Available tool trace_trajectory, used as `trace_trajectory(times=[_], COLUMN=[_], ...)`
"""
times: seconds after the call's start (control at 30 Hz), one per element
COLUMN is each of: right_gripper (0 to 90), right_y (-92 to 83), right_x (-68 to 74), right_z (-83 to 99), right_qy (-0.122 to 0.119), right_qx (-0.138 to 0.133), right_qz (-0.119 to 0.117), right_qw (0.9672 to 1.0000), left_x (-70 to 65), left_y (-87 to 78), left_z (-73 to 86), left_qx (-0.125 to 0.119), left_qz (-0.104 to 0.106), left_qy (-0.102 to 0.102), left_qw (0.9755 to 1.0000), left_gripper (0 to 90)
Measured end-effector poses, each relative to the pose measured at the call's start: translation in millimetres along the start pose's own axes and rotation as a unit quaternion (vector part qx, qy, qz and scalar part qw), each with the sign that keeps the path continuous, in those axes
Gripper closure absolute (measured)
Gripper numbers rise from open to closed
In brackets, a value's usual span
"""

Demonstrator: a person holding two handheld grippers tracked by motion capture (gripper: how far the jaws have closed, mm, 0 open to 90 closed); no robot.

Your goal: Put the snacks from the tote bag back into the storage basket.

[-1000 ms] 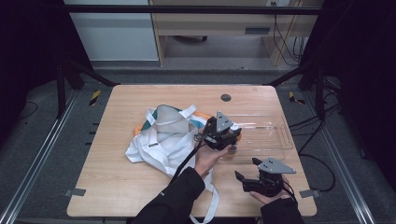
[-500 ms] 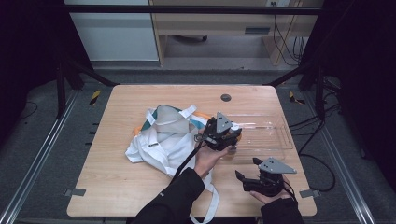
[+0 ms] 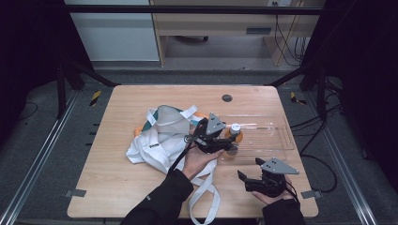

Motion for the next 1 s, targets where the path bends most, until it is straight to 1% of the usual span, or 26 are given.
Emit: trace_trajectory(times=[0.03, 0.07, 0.1, 0.13, 0.2, 0.23, 0.27, 0.3, 0.4, 0.47, 0.5, 0.53, 0.57, 0.6, 0.63, 0.67, 0.73, 0.83, 0.87, 0.9, 0.93, 1.0], right_gripper=[17.5, 17.5, 17.5, 17.4, 17.4, 17.4, 17.4, 17.4, 17.4, 17.2, 17.2, 17.2, 17.2, 17.2, 17.2, 17.1, 17.2, 17.1, 17.1, 17.1, 17.1, 17.0], right_y=[0.2, 0.3, 0.3, 0.3, 0.0, -0.1, -0.1, -0.1, 0.2, 0.3, 0.3, 0.3, 0.3, 0.4, 0.3, 0.3, 0.2, 0.1, 0.1, -0.2, -0.2, -0.2], right_x=[0.2, 0.2, 0.2, 0.0, -0.3, -0.7, -0.7, -0.7, -0.6, -0.6, -0.7, -0.8, -0.8, -0.8, -0.7, -0.8, -1.2, -1.2, -1.2, -1.0, -1.0, -1.4], right_z=[0.0, 0.0, 0.0, 0.0, 0.1, 0.1, 0.1, 0.1, 0.3, 0.3, 0.3, 0.3, 0.3, 0.4, 0.4, 0.4, 0.4, 0.4, 0.4, 0.4, 0.4, 0.4], right_qy=[0.0, 0.0, 0.0, 0.0, 0.001, 0.0, 0.0, 0.001, 0.0, 0.0, 0.001, 0.001, 0.001, 0.002, 0.002, 0.001, 0.002, 0.002, 0.002, 0.003, 0.003, 0.003], right_qx=[0.0, 0.0, 0.0, 0.0, 0.0, 0.0, 0.0, 0.0, 0.002, 0.002, 0.002, 0.002, 0.002, 0.002, 0.002, 0.002, 0.001, 0.001, 0.001, 0.001, 0.001, 0.001], right_qz=[0.0, 0.001, 0.001, 0.001, 0.002, 0.003, 0.003, 0.003, 0.004, 0.005, 0.005, 0.006, 0.006, 0.006, 0.007, 0.007, 0.008, 0.009, 0.009, 0.009, 0.009, 0.01], right_qw=[1.0, 1.0, 1.0, 1.0, 1.0, 1.0, 1.0, 1.0, 1.0, 1.0, 1.0, 1.0, 1.0, 1.0, 1.0, 1.0, 1.0, 1.0, 1.0, 1.0, 1.0, 0.9999], left_x=[2.0, 7.9, 7.9, 12.6, 17.2, 23.0, 23.0, 26.0, 32.7, 37.6, 37.6, 39.8, 42.4, 44.3, 47.6, 47.6, 52.5, 60.7, 60.7, 64.8, 64.8, 69.1], left_y=[-2.5, -9.4, -9.4, -14.8, -20.2, -27.4, -27.4, -31.9, -43.2, -52.0, -52.0, -55.0, -58.7, -61.5, -66.6, -66.6, -72.7, -82.1, -82.1, -86.5, -86.5, -90.7], left_z=[1.0, 3.5, 3.5, 5.4, 7.9, 11.9, 11.9, 14.3, 21.2, 30.6, 30.6, 34.0, 38.2, 41.4, 46.9, 46.9, 53.3, 62.1, 62.1, 66.7, 66.7, 72.0], left_qx=[0.0, 0.002, 0.002, 0.0, -0.002, -0.003, -0.003, -0.004, -0.001, 0.005, 0.005, 0.006, 0.006, 0.006, 0.006, 0.006, 0.008, 0.008, 0.008, 0.008, 0.008, 0.009], left_qz=[0.001, 0.001, 0.001, 0.0, 0.001, 0.003, 0.003, -0.001, -0.004, -0.003, -0.003, -0.007, -0.01, -0.009, -0.01, -0.01, -0.016, -0.024, -0.024, -0.03, -0.03, -0.036], left_qy=[-0.003, -0.001, -0.001, -0.001, -0.006, -0.007, -0.007, -0.005, 0.003, 0.001, 0.001, 0.003, 0.0, -0.004, -0.002, -0.002, -0.001, -0.008, -0.008, -0.009, -0.009, -0.014], left_qw=[1.0, 1.0, 1.0, 1.0, 1.0, 1.0, 1.0, 1.0, 1.0, 1.0, 1.0, 1.0, 0.9999, 0.9999, 0.9999, 0.9999, 0.9998, 0.9996, 0.9996, 0.9995, 0.9995, 0.9992], left_gripper=[40.6, 39.5, 39.1, 39.1, 37.8, 36.6, 36.2, 36.2, 35.1, 34.3, 34.2, 33.8, 33.8, 33.6, 32.9, 32.7, 32.3, 31.7, 31.6, 31.3, 31.2, 31.1])
Point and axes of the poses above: each handheld gripper's, and its own axes: y roughly forward along the jaws, z roughly out of its underside, x roughly to its left, the point moved 1 cm from there along y, roughly forward along the jaws, and after that the axes turned 13 degrees about -z, right-handed, at the moved point
